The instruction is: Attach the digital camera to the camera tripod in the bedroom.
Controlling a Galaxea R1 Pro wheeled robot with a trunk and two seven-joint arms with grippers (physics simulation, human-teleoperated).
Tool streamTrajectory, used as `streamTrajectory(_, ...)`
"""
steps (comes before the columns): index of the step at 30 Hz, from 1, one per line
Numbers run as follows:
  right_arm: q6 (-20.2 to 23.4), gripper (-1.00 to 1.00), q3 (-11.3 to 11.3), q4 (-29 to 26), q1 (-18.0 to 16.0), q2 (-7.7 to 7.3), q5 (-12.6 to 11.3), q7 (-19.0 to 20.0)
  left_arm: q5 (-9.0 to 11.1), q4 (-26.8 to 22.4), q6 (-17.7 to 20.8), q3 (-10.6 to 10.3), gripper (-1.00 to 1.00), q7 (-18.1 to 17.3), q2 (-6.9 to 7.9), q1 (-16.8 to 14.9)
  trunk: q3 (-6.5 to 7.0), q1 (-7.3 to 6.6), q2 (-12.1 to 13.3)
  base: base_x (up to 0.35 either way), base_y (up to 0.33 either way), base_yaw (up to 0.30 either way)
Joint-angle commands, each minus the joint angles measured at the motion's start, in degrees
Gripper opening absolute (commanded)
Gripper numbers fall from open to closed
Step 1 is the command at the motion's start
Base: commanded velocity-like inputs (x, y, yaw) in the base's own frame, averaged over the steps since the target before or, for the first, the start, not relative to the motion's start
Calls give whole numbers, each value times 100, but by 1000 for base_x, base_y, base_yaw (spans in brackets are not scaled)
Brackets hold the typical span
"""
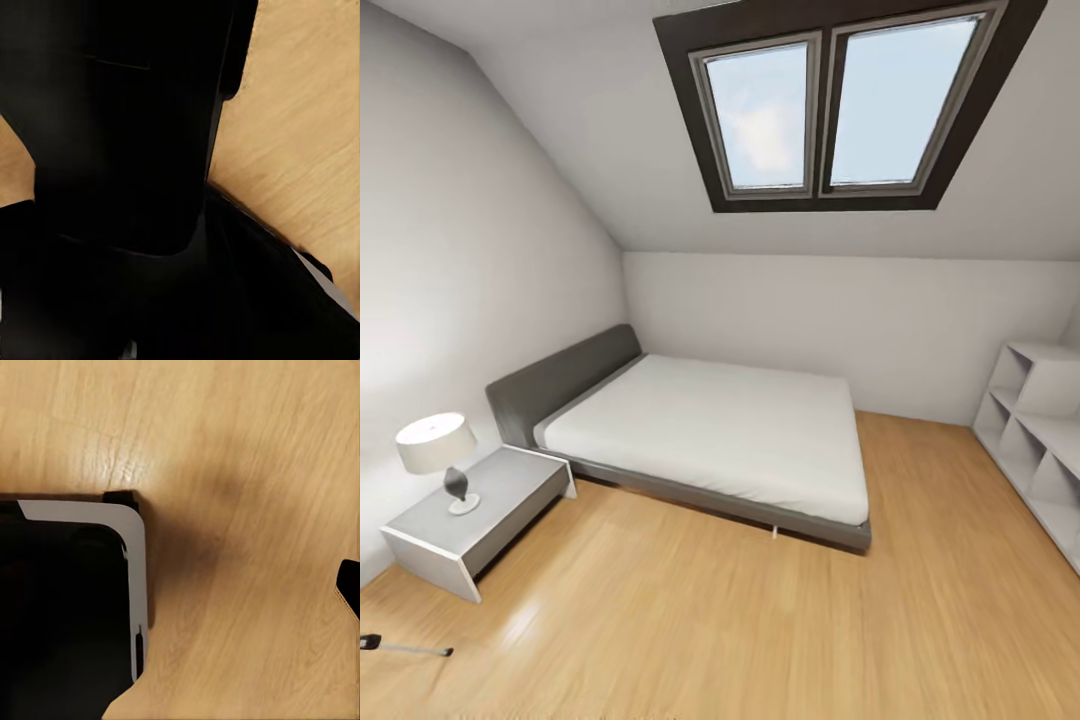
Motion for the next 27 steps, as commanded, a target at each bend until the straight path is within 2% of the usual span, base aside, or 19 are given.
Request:
streamTrajectory(1,-28,100,-8,18,-4,-3,14,10,20,-2,-24,-55,-100,96,0,2,-2,2,-4,0,0,295)
streamTrajectory(6,-39,100,-7,20,4,-3,14,-12,125,0,-71,-41,-100,300,55,12,-2,2,-4,0,0,294)
streamTrajectory(11,-42,100,-7,20,7,-9,15,-17,458,4,-84,-34,-100,364,170,14,-2,2,-4,0,0,293)
streamTrajectory(12,-45,100,-6,19,10,-10,15,-18,618,3,-85,-34,-100,373,211,14,-2,2,-4,0,0,293)
streamTrajectory(17,-46,100,-8,19,9,-12,15,-19,1015,-1,-87,-33,-100,379,288,14,-2,2,-4,0,0,293)
streamTrajectory(23,-43,100,-7,20,6,-17,18,-19,1152,-3,-86,-37,-100,320,319,14,-2,2,-4,0,0,293)
streamTrajectory(27,-38,100,-7,23,6,-19,21,-19,1165,-3,-81,-38,-100,295,323,14,-2,2,-4,0,0,293)
